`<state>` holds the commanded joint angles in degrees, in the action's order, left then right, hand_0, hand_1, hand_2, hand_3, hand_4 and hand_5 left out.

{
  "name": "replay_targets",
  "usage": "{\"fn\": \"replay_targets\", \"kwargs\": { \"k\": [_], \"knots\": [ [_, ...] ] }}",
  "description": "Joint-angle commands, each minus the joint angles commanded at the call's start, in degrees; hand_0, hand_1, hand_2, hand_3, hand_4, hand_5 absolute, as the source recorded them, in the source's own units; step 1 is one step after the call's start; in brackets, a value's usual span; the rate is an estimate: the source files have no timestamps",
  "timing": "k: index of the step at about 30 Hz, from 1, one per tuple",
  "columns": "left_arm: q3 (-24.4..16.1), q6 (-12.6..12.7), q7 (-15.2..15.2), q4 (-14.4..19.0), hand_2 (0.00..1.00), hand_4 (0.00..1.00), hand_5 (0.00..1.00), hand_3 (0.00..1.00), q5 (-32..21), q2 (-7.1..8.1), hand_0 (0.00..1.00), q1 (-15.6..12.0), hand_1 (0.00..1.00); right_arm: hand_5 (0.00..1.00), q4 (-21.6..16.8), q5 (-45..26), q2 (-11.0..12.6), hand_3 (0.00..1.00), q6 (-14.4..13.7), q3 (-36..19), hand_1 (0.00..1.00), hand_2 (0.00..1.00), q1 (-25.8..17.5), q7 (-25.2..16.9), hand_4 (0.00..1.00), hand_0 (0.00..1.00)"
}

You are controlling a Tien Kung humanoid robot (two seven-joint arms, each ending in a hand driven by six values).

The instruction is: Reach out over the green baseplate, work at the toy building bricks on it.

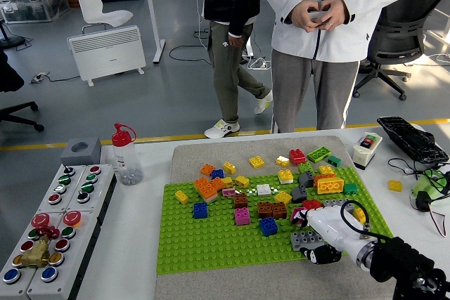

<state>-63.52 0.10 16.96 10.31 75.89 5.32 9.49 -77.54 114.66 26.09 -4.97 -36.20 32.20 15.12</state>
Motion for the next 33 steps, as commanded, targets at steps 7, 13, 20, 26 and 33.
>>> {"fn": "replay_targets", "kwargs": {
  "k": [7, 13, 20, 26, 33],
  "knots": [
    [0.0, 0.0, 0.0, 0.0, 0.661, 0.35, 0.998, 0.606, 0.1, -0.09, 0.674, -0.3, 0.687, 0.229, -0.4, 0.2, 0.4, 0.712, 0.1, -0.4, 0.67, 0.645, -0.2, 0.0, 0.71, 0.616],
    [0.1, -0.1, 0.0, 0.0, 0.661, 0.35, 0.998, 0.607, 0.1, -0.1, 0.675, -0.3, 0.689, 0.225, -0.3, 0.1, 0.7, 0.696, 0.4, 0.5, 0.646, 0.634, 0.0, 0.1, 0.707, 0.576],
    [0.1, 0.0, -0.1, 0.0, 0.661, 0.35, 0.998, 0.608, -0.1, -0.02, 0.675, -0.2, 0.689, 0.204, 0.3, 0.4, 0.7, 0.704, 0.4, 0.4, 0.65, 0.63, 0.2, 0.1, 0.675, 0.584],
    [0.2, 0.0, -0.2, 0.0, 0.662, 0.35, 0.998, 0.606, -0.2, 0.01, 0.675, -0.1, 0.689, 0.196, 0.9, 0.4, 0.5, 0.701, 0.3, 0.3, 0.654, 0.636, 0.3, 0.1, 0.665, 0.589],
    [0.2, -0.1, -0.1, 0.0, 0.662, 0.351, 0.998, 0.607, -0.2, -0.01, 0.675, 0.0, 0.688, 0.191, 1.4, 0.2, 0.2, 0.698, 0.6, 0.4, 0.656, 0.636, 0.5, 0.0, 0.661, 0.586]
  ]
}}
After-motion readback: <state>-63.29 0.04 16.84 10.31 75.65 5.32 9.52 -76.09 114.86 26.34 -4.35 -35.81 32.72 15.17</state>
